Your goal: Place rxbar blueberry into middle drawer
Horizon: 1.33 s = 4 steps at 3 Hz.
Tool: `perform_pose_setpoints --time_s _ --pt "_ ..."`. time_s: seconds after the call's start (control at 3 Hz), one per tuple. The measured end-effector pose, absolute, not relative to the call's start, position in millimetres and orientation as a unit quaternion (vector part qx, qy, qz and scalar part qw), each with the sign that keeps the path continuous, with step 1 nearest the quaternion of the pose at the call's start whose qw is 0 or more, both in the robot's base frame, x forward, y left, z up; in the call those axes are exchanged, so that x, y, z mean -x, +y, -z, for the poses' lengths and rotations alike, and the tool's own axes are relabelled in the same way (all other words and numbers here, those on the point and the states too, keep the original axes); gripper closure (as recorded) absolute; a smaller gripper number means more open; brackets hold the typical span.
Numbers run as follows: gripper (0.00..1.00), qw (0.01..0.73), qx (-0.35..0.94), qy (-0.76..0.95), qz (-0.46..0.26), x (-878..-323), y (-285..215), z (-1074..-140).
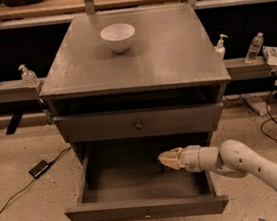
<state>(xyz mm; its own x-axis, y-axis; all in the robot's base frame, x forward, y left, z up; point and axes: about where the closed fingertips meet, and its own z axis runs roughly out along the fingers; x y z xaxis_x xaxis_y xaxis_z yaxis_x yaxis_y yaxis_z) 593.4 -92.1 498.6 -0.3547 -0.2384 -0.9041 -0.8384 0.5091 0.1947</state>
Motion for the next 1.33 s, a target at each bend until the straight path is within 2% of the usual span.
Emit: perform_pose_setpoints --time_s 0.67,1.0,1.33 --pt "0.12 0.439 0.361 0.748 -0.344 -593.2 -87.2 -497.8" --pt "0.00 0.438 0.362 0.747 -0.345 -592.9 -84.9 -497.5" --pt "0.00 0.438 0.362 0.747 -0.345 -592.9 -84.9 -497.5"
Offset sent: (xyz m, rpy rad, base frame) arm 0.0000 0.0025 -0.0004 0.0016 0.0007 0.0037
